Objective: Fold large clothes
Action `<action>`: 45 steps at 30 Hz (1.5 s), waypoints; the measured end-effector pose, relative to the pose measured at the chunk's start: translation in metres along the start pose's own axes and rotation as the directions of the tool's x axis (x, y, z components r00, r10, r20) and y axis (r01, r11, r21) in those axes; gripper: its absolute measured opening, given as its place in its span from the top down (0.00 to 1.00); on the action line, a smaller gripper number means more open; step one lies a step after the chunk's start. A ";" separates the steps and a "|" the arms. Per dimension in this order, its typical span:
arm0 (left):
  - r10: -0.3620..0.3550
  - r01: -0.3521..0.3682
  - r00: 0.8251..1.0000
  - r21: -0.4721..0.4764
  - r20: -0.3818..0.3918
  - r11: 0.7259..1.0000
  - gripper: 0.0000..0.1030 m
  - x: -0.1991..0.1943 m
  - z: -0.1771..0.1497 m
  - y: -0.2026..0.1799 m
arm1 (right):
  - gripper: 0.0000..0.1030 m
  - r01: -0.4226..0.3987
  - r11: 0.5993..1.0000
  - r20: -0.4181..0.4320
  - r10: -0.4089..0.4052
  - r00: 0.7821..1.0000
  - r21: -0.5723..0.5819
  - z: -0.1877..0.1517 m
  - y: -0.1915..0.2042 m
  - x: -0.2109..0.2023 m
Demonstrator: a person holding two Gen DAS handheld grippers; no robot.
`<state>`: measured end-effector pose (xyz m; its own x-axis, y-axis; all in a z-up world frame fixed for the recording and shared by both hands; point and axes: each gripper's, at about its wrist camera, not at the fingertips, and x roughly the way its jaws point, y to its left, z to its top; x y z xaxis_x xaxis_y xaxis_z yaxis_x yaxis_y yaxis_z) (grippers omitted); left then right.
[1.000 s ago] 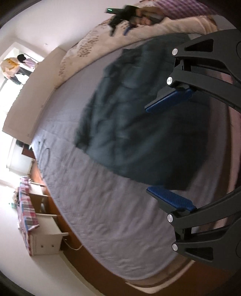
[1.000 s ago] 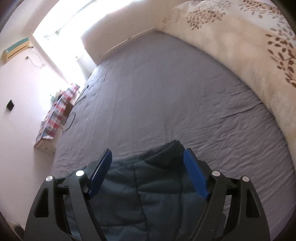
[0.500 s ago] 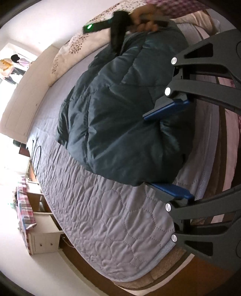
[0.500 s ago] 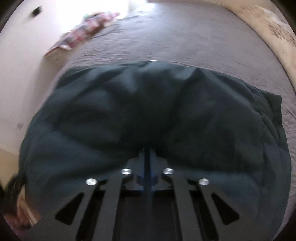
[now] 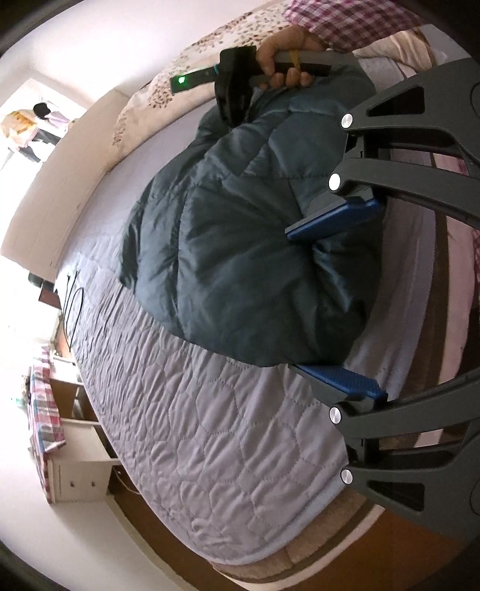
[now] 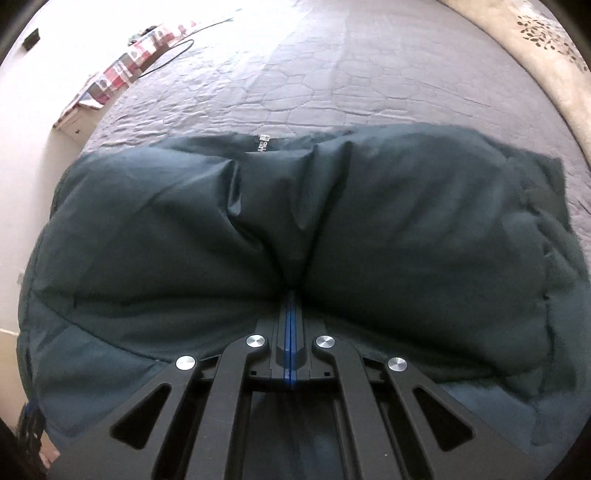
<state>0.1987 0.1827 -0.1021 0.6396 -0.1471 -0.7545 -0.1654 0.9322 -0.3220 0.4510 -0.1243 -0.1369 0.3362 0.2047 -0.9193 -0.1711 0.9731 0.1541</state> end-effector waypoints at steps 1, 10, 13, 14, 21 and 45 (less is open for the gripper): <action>-0.003 0.004 1.000 -0.007 0.005 1.000 0.36 -0.004 0.000 0.002 | 1.00 0.013 1.000 0.015 -0.013 1.000 0.004 0.000 0.003 -0.008; -0.009 0.011 1.000 -0.080 0.023 0.997 0.35 -0.024 -0.009 0.017 | 0.97 -0.093 0.973 0.085 0.113 0.990 -0.211 -0.091 0.051 -0.070; -0.004 0.006 1.000 -0.085 0.018 0.996 0.35 -0.032 -0.013 0.017 | 1.00 -0.018 0.974 0.054 0.031 0.998 -0.227 -0.110 0.048 -0.039; -0.004 0.005 1.000 -0.084 0.019 0.996 0.35 -0.034 -0.014 0.018 | 1.00 -0.021 0.977 0.051 0.033 0.998 -0.214 -0.111 0.045 -0.034; 0.010 -0.011 1.000 -0.080 -0.010 0.997 0.34 -0.053 -0.030 0.011 | 1.00 -0.068 0.992 0.049 0.074 0.996 -0.111 -0.107 0.029 -0.017; 0.121 -0.125 0.988 -0.032 -0.100 0.992 0.30 -0.082 -0.076 -0.053 | 0.88 -0.119 0.963 0.017 0.127 0.992 -0.243 -0.188 0.011 -0.062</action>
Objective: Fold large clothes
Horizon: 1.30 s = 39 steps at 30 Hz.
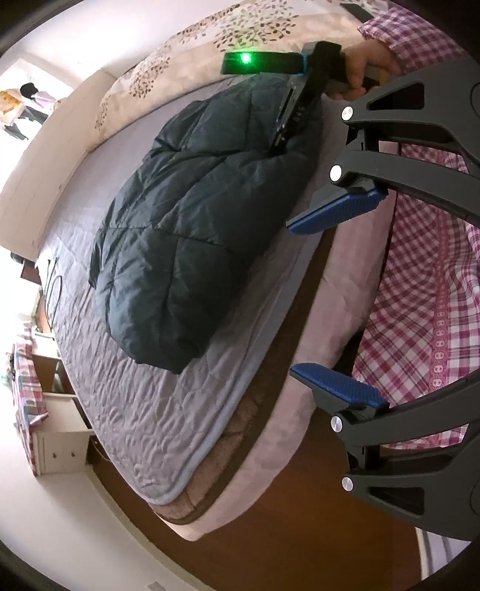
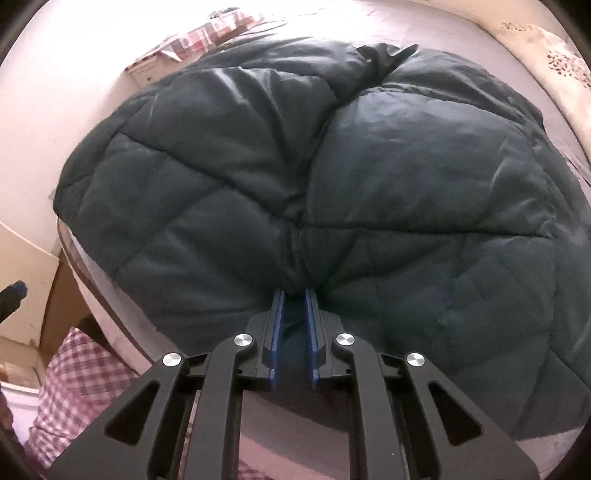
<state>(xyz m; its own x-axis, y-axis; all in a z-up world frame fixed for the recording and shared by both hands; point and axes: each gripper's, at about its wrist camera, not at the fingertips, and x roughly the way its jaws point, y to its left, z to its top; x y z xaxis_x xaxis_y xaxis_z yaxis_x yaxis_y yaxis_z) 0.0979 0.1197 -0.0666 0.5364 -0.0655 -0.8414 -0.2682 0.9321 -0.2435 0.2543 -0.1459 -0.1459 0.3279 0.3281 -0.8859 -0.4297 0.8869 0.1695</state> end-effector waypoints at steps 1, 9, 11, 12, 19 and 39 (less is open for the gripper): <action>0.002 -0.002 1.000 -0.005 -0.003 1.000 0.29 0.001 0.001 0.001 | 0.88 -0.012 1.000 -0.002 0.012 1.000 0.013 0.001 -0.002 -0.001; -0.083 0.081 0.996 -0.126 -0.015 0.989 0.21 0.024 0.031 0.010 | 0.44 -0.185 0.962 0.113 0.164 0.980 0.203 -0.047 -0.047 -0.072; -0.110 0.106 0.994 -0.158 -0.020 0.982 0.20 0.033 0.040 0.012 | 0.44 -0.194 0.938 0.148 0.157 0.976 0.285 -0.077 -0.070 -0.092; -0.130 0.124 0.991 -0.185 -0.021 0.975 0.19 0.039 0.046 0.015 | 0.43 -0.202 0.923 0.156 0.158 0.975 0.327 -0.085 -0.082 -0.096; -0.234 0.207 0.971 -0.346 -0.039 0.915 0.18 0.093 0.070 0.030 | 0.27 -0.235 0.679 0.254 0.073 0.964 0.696 -0.147 -0.177 -0.116; -0.269 0.283 0.958 -0.206 0.096 0.937 0.82 0.065 0.084 -0.008 | 0.78 -0.299 0.584 0.323 0.066 0.944 0.755 -0.114 -0.196 -0.113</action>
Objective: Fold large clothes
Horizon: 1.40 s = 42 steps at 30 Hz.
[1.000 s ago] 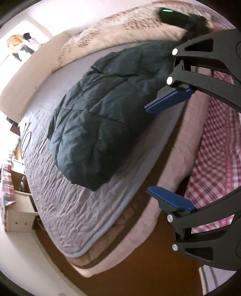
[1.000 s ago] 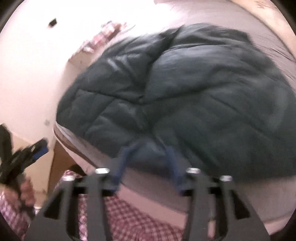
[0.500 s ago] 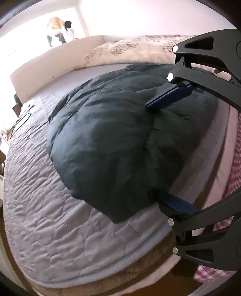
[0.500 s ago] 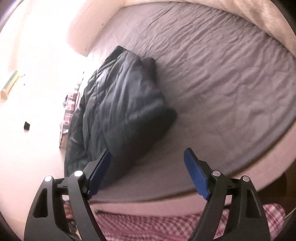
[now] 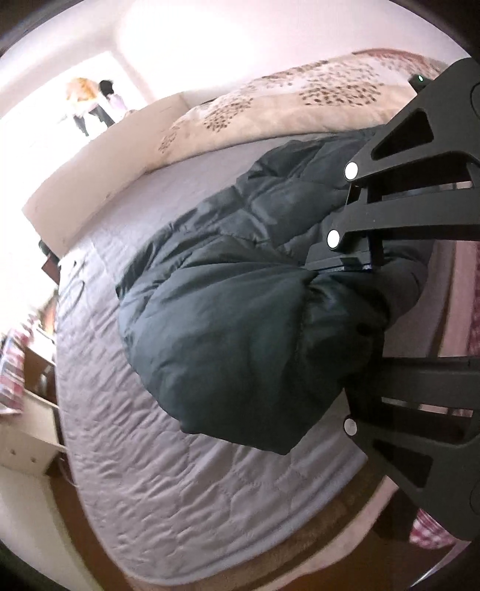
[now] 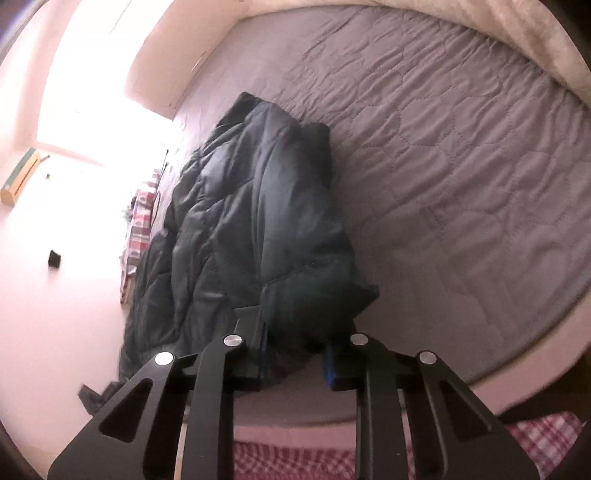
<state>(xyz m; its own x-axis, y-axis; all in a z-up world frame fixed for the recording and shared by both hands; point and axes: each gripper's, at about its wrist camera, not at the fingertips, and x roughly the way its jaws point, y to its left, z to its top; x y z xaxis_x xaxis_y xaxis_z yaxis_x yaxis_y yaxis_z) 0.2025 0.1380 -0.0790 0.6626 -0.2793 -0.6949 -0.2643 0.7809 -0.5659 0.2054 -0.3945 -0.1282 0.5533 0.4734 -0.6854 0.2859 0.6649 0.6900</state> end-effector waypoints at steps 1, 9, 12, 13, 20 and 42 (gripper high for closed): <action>0.001 -0.001 1.000 0.018 -0.002 1.000 0.82 -0.008 -0.003 -0.001 | 0.78 0.014 1.000 -0.005 -0.014 1.000 -0.016 -0.006 0.001 -0.007; 0.049 -0.045 0.998 0.138 -0.028 0.989 0.81 -0.056 -0.042 0.013 | 0.77 0.147 0.982 -0.043 -0.154 0.987 -0.122 -0.060 -0.012 -0.039; 0.050 -0.046 0.998 0.145 -0.026 0.988 0.81 -0.062 -0.046 0.017 | 0.71 0.195 0.965 -0.038 -0.204 0.978 -0.173 -0.070 -0.011 -0.039; 0.048 -0.044 0.999 0.147 -0.025 0.988 0.81 -0.063 -0.046 0.017 | 0.68 0.209 0.960 -0.030 -0.218 0.975 -0.185 -0.071 -0.010 -0.039; 0.016 -0.016 1.000 0.188 0.003 0.982 0.81 -0.070 -0.041 0.007 | 0.55 0.332 0.909 0.089 -0.320 0.943 -0.252 -0.071 -0.001 -0.075; 0.089 -0.087 0.996 0.277 0.005 0.957 0.81 -0.076 -0.048 -0.012 | 0.87 0.069 0.857 -0.178 -0.184 0.967 -0.511 -0.122 0.077 0.024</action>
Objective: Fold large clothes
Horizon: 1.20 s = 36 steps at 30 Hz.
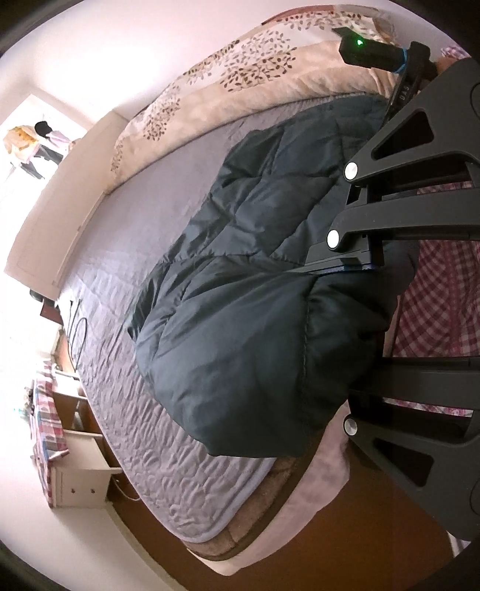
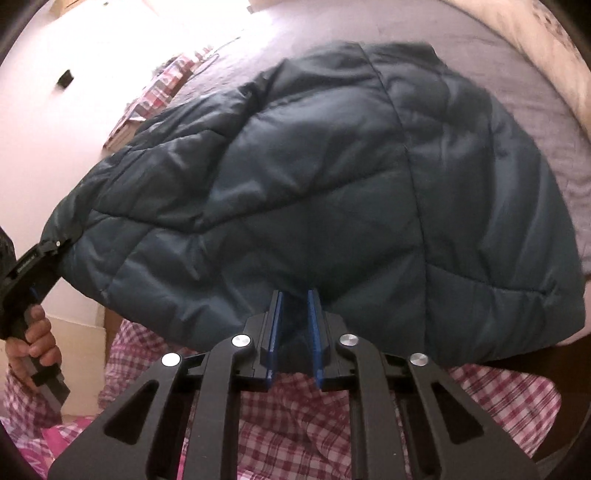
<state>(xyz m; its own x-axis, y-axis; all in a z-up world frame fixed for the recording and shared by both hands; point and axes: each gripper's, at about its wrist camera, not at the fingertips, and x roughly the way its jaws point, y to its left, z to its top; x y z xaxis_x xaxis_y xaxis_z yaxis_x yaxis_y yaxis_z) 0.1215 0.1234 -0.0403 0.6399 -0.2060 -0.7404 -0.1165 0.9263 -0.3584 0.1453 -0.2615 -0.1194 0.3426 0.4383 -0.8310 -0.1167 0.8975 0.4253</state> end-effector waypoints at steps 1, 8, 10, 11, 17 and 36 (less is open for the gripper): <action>0.006 -0.006 1.000 0.002 -0.003 1.000 0.81 0.001 0.000 0.000 | 0.86 -0.013 1.000 -0.005 0.013 1.000 0.015 0.000 -0.004 0.001; 0.024 -0.024 1.000 0.004 -0.014 1.000 0.81 0.002 -0.001 -0.002 | 0.86 -0.038 0.999 -0.019 0.039 0.999 0.038 0.001 -0.010 0.002; 0.021 -0.021 1.000 0.004 -0.017 1.000 0.81 0.002 -0.002 -0.003 | 0.84 -0.040 0.999 0.030 0.040 0.999 0.004 0.005 -0.002 -0.011; 0.022 -0.021 1.000 0.007 -0.018 1.000 0.81 0.002 -0.002 -0.003 | 0.84 -0.057 0.998 0.060 0.058 0.997 -0.015 0.010 0.002 -0.018; 0.009 -0.009 1.000 -0.001 -0.013 1.000 0.81 0.001 -0.004 0.000 | 0.84 -0.158 0.984 0.040 0.161 0.986 -0.079 0.047 0.040 -0.012; -0.059 0.054 0.997 0.109 0.041 0.993 0.81 -0.020 -0.004 -0.035 | 0.92 -0.033 0.993 -0.156 0.015 0.988 -0.115 0.068 0.062 0.089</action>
<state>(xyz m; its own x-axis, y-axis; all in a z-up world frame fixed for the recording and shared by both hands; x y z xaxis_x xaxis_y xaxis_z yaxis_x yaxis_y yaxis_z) 0.1100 0.0938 -0.0147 0.6764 -0.2469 -0.6940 0.0017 0.9426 -0.3338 0.2316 -0.1702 -0.1422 0.1913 0.4540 -0.8702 -0.2342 0.8821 0.4087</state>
